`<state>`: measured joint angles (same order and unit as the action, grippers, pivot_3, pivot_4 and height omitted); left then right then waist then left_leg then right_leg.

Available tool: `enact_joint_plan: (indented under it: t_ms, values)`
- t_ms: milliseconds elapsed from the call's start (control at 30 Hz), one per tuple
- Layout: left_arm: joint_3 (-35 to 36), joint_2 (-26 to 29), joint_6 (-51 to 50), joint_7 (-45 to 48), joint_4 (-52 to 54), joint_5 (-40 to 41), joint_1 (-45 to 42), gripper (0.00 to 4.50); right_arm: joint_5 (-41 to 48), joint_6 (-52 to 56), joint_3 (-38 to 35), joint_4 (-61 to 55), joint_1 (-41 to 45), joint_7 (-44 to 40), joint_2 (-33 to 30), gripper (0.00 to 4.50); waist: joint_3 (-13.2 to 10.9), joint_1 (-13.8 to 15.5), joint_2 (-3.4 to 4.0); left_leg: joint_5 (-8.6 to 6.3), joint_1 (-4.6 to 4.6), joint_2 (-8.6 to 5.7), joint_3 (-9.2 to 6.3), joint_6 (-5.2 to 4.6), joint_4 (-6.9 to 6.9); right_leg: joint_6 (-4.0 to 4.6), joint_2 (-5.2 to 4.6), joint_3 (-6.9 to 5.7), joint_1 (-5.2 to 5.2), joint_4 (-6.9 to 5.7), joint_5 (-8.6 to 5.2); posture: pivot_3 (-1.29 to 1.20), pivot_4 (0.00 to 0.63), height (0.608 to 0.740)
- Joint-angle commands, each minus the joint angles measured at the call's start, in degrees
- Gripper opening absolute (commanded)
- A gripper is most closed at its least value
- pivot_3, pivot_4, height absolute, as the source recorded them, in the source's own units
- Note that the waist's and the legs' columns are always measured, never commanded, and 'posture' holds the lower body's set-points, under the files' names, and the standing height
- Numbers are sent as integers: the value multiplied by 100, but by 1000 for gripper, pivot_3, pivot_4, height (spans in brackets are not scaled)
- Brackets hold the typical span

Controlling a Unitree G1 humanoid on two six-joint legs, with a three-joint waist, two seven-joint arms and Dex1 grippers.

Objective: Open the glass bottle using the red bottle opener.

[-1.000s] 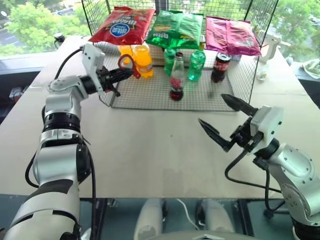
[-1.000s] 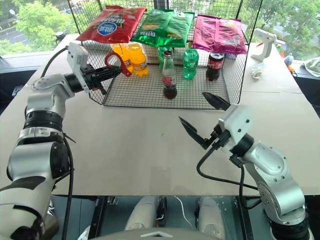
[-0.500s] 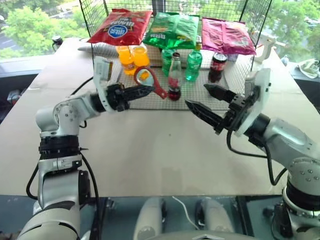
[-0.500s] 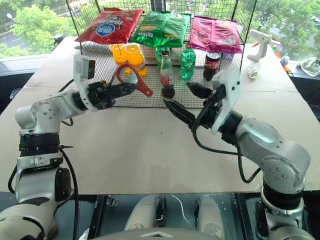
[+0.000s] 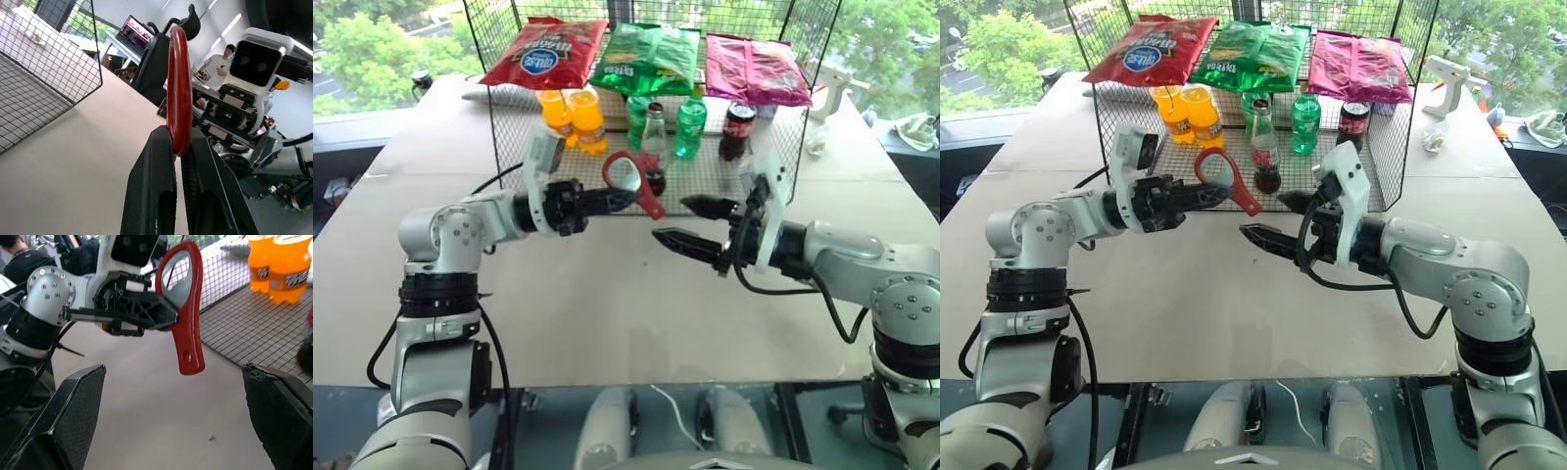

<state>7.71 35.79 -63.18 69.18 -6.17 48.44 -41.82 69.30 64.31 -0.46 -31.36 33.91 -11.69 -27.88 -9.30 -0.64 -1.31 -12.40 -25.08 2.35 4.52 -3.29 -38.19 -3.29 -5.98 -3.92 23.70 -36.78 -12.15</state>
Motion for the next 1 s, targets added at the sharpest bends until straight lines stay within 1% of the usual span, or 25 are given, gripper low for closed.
enact_joint_plan:
  t_ms: [33, 300, 467, 533, 567, 600, 867, 1000]
  values:
    - [-250, 160, 251, 473, 130, -16, -158, 80, 328, 176, 27, 244, 374, -343, -81, 4500, 0, -3, 0, 0, 0, 0, 1, 0, 0, 1, 0, 1, 1, 0, 0, 0, 150, 740]
    - [-680, 301, 770, 1147, 152, -228, -214, 80, 865, 642, 44, 931, 801, -725, -125, 4500, -3, 0, 4, -2, -5, 2, 2, -3, 2, 8, -2, 2, 6, 2, -4, 0, 150, 740]
    - [-870, 348, 1018, 1412, 143, -374, -232, 80, 1182, 811, 80, 1275, 994, -621, 17, 4500, -4, -2, 6, -3, -6, 3, 3, -4, 3, 9, -2, 2, 7, 3, -5, 0, 150, 740]
    - [-908, 362, 1118, 1488, 98, -450, -245, 0, 1173, 858, 119, 1340, 1057, -631, 45, 3967, -5, -1, 9, -3, -7, 6, 2, -4, 3, 9, -2, 2, 8, 3, -5, 0, 150, 740]
    - [-923, 372, 1156, 1533, 84, -480, -246, 0, 1185, 883, 127, 1370, 1084, -630, 53, 3770, -6, 1, 9, -3, -7, 7, 2, -5, 3, 9, -3, 2, 8, 3, -5, 0, 150, 740]
    - [-931, 384, 1181, 1573, 70, -500, -246, 0, 1156, 917, 162, 1393, 1117, -632, 54, 3325, -7, 1, 10, -3, -8, 7, 2, -5, 3, 9, -2, 2, 8, 4, -5, 0, 150, 740]
    - [-960, 353, 1300, 1646, 31, -583, -257, 0, 1044, 1112, 291, 1377, 1161, -816, 3, 3325, -7, -1, 12, -5, -20, 8, 1, -8, 3, 8, -4, 1, 18, 6, -4, 0, 150, 740]
    - [-969, 348, 1344, 1677, 22, -606, -257, 0, 945, 1175, 364, 1420, 1206, -874, 8, 3325, -8, 0, 12, -4, -65, 3, -3, -8, -7, -14, -2, -3, 58, 1, 9, 0, 150, 740]
